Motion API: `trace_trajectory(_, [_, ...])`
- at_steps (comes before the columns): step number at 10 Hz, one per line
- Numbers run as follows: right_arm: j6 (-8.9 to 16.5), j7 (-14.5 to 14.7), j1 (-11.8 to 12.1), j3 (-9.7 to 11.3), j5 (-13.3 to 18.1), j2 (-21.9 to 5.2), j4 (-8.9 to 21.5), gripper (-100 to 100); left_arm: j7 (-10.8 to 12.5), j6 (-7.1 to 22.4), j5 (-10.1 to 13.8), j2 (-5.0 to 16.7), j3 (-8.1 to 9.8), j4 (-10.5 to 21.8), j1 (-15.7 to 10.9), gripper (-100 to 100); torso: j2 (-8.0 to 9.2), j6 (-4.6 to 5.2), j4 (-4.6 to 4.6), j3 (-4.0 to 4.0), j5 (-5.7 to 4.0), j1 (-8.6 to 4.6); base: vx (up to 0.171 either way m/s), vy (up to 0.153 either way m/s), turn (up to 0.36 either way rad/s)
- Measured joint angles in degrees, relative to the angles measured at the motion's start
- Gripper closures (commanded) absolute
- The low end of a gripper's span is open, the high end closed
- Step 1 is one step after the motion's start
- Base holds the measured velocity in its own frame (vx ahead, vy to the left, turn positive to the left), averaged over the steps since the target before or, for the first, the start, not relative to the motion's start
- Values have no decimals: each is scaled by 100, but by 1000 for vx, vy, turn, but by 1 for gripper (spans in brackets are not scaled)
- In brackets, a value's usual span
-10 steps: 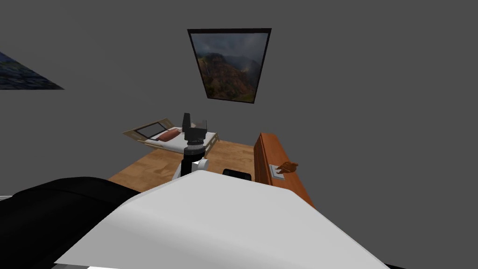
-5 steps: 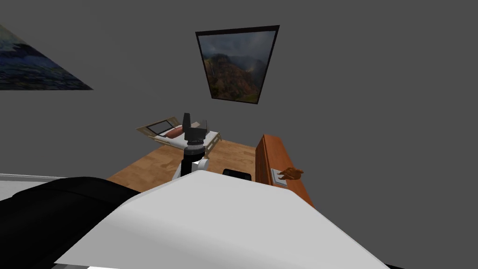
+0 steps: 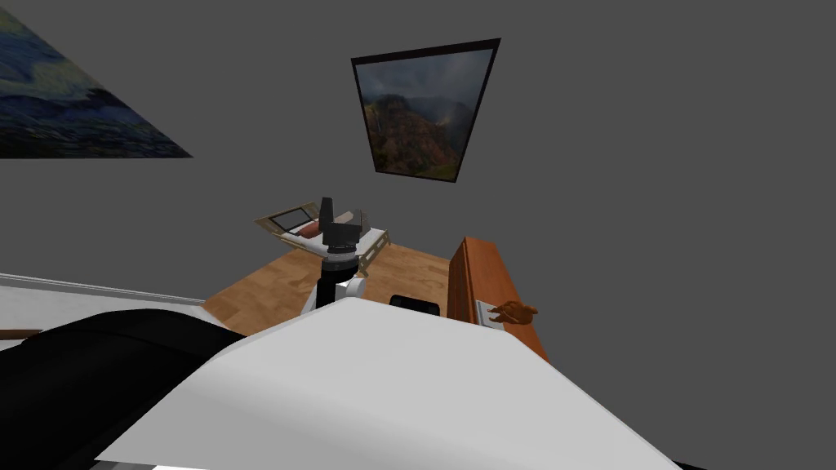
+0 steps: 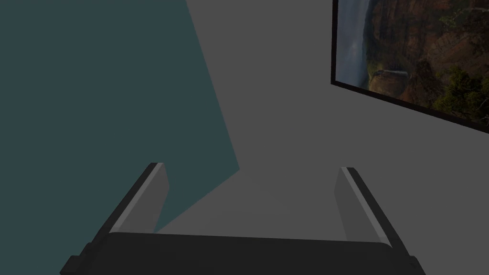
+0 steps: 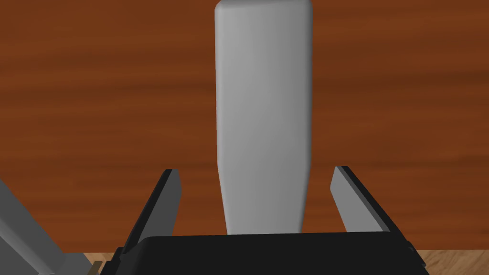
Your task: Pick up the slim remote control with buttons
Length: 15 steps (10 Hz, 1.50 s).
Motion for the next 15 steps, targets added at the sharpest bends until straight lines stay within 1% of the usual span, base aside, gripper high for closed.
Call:
trace_trajectory(1, [-37, 40, -111, -28, -6, 56, 162, -100, 0, 0, 0, 0, 0, 0, -1, 0, 15, -2, 3, 8, 0, 2, -101, -3, 135])
trace_trajectory(2, [-79, -19, -257, -17, 39, 69, 256, -100, 0, 0, 0, 0, 0, 0, -1, 0, 31, -3, 7, 18, 1, 1, -89, 8, 66])
trace_trajectory(3, [-118, -8, -357, -41, 33, 115, 399, -100, 0, 0, 0, 0, -1, 0, -1, 0, 36, 5, 5, 20, -4, 1, -86, 9, 66])
trace_trajectory(5, [-194, 62, -573, -79, 38, 217, 698, -100, 0, 0, 0, 0, 0, 0, -1, 0, 40, 10, 6, 22, -24, -25, -76, 13, 56])
trace_trajectory(7, [-321, 151, -893, -133, 43, 351, 1117, -100, 0, 0, 0, 0, -1, 0, -2, 0, 50, -1, 15, 30, -31, -37, -96, 0, 95])
trace_trajectory(8, [-357, 156, -975, -142, 52, 374, 1242, -100, 0, 0, 0, 0, 0, 0, -1, 0, 40, 2, 13, 26, -33, -44, -72, 0, 72])
trace_trajectory(9, [-394, 164, -1108, -161, 61, 425, 1428, -100, 0, 0, 0, 0, 0, 0, -1, 0, 38, -1, 12, 24, -34, -45, -105, 13, 148])
trace_trajectory(11, [-464, 120, -1332, -174, 101, 499, 1674, -100, 0, 0, 0, 0, 0, 0, -1, 0, 39, 1, 15, 26, -35, -41, -76, 16, 49])
trace_trajectory(12, [-510, 119, -1497, -177, 123, 556, 1832, -100, 0, 0, 0, 0, 0, 0, -1, 0, 34, -3, 14, 23, -35, -41, -61, 10, 47])
trace_trajectory(13, [-537, 115, -1547, -187, 128, 574, 1920, -100, 0, 0, 0, 0, 0, 0, -1, 0, 32, 1, 13, 22, -35, -43, -81, 9, 66])
trace_trajectory(14, [-563, 119, -1664, -200, 142, 631, 2036, -100, 0, 0, 0, 0, 0, 0, -1, 0, 35, -2, 14, 24, -36, -43, -48, 17, 59])
trace_trajectory(15, [-601, 152, -1731, -225, 131, 652, 2171, -100, 0, 0, 0, 0, 0, 0, 0, 0, 28, 0, 12, 20, -34, -42, -33, 26, 87])
